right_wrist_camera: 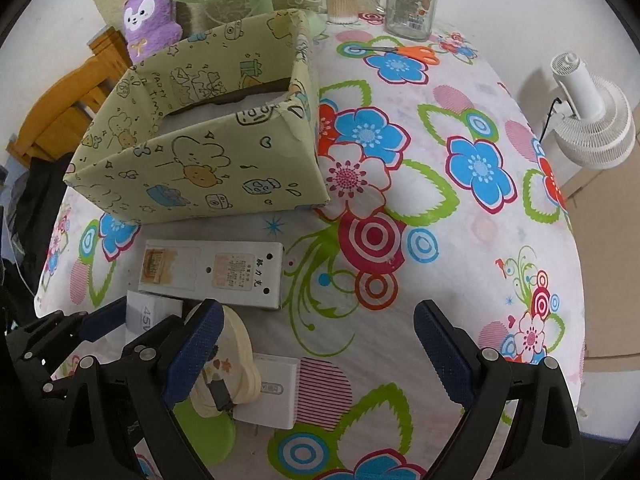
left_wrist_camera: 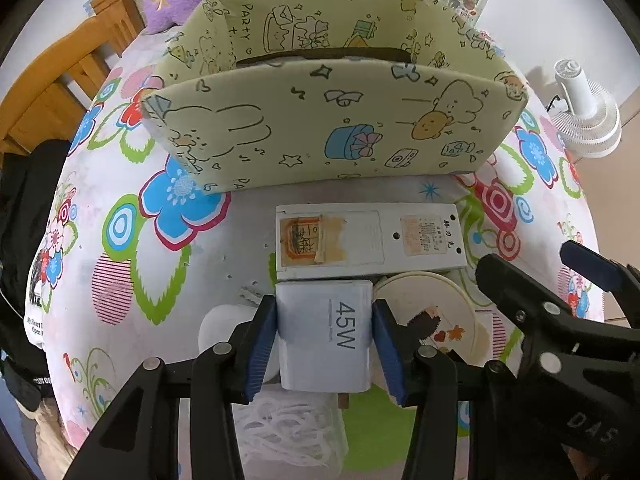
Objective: Organize rigid objects
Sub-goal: 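Lift the square white charger with the left tool while the right tool reaches toward the MINGYI charger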
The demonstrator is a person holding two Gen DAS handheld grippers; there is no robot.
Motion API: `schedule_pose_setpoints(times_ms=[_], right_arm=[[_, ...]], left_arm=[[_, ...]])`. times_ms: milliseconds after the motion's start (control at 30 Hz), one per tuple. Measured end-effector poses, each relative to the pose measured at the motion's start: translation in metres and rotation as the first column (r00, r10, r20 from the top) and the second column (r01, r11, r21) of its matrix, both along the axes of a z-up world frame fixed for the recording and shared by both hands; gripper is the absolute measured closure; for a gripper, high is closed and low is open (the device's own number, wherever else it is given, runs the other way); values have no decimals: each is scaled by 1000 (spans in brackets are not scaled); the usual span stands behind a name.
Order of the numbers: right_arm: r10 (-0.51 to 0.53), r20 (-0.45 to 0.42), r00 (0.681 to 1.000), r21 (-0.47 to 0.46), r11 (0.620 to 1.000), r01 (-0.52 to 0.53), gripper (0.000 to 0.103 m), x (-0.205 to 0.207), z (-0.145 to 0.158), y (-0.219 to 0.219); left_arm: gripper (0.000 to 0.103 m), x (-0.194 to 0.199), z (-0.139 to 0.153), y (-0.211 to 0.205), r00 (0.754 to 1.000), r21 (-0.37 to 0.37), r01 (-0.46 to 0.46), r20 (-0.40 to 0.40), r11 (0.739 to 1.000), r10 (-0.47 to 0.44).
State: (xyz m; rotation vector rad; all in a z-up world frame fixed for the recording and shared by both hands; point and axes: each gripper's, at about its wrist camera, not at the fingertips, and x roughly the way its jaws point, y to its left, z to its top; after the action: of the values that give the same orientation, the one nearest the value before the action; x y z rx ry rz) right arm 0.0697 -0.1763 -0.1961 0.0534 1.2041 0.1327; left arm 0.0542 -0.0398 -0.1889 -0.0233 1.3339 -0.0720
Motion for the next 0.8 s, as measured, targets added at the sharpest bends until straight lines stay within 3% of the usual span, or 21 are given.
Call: schedule_pose_setpoints(times_ms=[467,800], right_arm=[[63,12,998,16,998,-63,5,-2,13,26],[66,-30,997,25,998,-65,5,-10,-1,49]], left_arm=[[55,-19,28,21,999,26,-11,44,1000,9],[55,-24,14,45,1000,62,7,22,998,-8]])
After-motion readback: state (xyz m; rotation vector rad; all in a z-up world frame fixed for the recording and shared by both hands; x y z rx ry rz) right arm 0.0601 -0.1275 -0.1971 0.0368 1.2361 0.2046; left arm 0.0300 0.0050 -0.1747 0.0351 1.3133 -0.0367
